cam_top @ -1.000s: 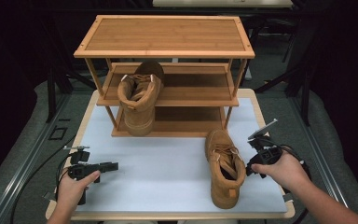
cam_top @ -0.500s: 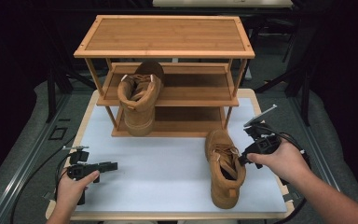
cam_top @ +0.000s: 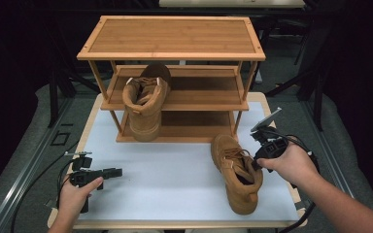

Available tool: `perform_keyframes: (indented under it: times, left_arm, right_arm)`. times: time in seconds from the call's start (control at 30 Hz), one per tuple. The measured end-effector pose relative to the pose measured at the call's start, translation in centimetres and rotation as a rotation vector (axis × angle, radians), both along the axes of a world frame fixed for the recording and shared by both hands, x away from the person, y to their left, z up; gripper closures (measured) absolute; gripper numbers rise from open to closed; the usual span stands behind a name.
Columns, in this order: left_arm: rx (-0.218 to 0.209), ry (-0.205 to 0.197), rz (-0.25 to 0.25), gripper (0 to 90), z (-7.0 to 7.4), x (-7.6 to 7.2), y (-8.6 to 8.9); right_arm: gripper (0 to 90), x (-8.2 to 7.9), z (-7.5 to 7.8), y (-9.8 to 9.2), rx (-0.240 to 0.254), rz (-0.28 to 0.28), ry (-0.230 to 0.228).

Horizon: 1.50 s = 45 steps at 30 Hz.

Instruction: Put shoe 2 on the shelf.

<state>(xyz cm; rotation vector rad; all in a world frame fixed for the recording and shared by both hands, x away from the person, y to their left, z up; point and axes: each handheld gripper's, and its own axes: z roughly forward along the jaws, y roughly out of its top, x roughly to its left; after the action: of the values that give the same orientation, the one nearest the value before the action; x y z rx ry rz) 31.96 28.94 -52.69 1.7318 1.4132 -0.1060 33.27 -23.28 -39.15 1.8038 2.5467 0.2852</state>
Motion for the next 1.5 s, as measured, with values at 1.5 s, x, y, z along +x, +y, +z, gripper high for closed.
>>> perform_keyframes:
  times: [1.5]
  left_arm:
    - [-0.016,-0.005,0.01,52.6,0.2,0.0,0.5]
  right_arm:
    - [76.8,0.8,-3.2,-1.4,0.133,-0.132,0.232]
